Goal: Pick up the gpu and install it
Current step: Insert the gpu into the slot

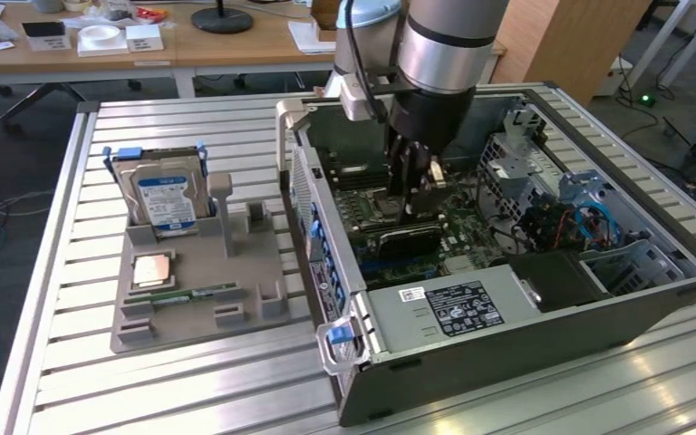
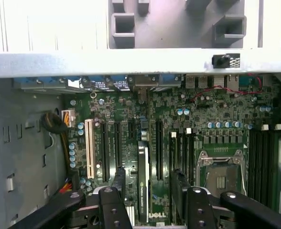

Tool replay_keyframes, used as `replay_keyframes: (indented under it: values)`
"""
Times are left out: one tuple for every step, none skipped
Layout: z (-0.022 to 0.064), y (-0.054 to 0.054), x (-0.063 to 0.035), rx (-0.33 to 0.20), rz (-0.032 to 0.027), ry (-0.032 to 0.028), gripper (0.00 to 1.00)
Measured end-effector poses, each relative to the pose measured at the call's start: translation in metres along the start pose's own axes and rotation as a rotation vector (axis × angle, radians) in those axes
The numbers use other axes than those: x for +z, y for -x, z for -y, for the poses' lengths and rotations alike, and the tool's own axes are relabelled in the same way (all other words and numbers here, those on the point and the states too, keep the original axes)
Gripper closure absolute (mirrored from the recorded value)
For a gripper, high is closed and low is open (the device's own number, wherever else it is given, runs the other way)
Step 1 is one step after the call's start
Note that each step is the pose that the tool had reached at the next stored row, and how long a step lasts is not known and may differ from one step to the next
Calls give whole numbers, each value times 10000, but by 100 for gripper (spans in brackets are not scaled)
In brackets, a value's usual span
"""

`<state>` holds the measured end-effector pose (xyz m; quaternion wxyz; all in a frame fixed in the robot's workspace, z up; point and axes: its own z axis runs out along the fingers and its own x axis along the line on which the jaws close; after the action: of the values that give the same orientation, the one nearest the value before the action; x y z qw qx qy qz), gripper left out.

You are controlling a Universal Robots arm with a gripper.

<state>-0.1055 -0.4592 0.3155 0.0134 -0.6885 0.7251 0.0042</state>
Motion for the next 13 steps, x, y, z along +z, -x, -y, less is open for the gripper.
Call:
replay_keyframes:
  values:
    - [0, 0, 0, 0, 0, 0, 49]
    - [0, 0, 0, 0, 0, 0, 49]
    - [0, 0, 0, 0, 0, 0, 49]
    - [0, 0, -1, 0, -1, 0, 49]
    - [0, 0, -1, 0, -1, 0, 49]
    - [0, 0, -1, 1, -1, 1, 49]
    - [0, 0, -1, 0, -1, 1, 49]
    - [0, 0, -1, 0, 0, 0, 49]
    - [0, 0, -5, 0, -2, 1, 49]
    - [0, 0, -10, 1, -3, 2, 49]
    - [0, 0, -16, 0, -4, 2, 49]
    - [0, 1, -19, 1, -1, 1, 49]
    - [0, 1, -23, 0, 0, 0, 49]
